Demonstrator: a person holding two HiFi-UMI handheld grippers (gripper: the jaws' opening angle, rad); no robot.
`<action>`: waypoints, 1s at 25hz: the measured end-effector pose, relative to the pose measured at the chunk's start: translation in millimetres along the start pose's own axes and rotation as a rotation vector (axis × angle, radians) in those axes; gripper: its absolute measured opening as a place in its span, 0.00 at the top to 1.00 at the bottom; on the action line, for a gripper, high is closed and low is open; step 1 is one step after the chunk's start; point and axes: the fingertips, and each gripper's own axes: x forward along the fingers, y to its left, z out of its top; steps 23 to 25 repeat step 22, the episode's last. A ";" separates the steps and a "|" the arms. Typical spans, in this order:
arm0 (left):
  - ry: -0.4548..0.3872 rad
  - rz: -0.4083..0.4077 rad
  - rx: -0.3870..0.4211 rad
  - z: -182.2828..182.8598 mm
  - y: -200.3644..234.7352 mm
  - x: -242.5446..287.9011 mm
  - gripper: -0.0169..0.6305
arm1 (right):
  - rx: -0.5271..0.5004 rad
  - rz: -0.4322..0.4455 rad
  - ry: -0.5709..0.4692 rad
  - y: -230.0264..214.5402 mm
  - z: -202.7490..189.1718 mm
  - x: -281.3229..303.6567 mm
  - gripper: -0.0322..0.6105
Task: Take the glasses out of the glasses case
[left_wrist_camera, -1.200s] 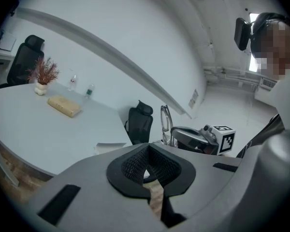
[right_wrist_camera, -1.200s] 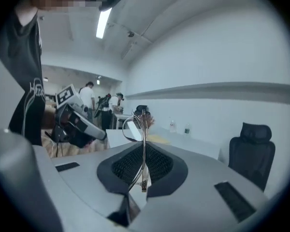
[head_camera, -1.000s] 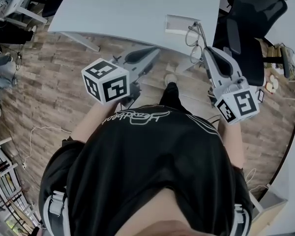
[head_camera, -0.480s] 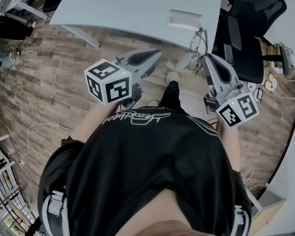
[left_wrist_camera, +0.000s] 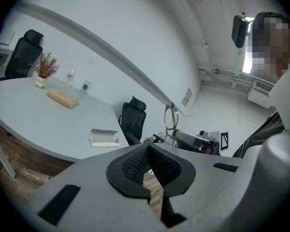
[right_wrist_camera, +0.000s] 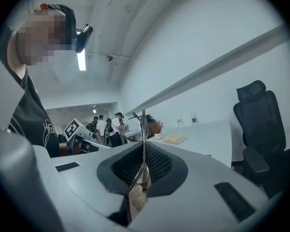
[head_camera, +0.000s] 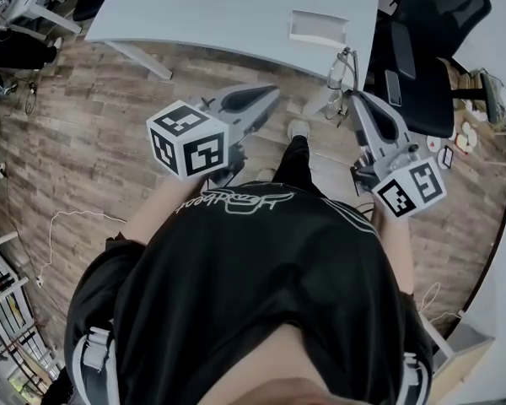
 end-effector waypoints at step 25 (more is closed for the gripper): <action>-0.002 -0.002 0.015 -4.4 -8.1 -4.8 0.96 | -0.023 -0.005 0.010 8.6 -6.0 -5.6 0.93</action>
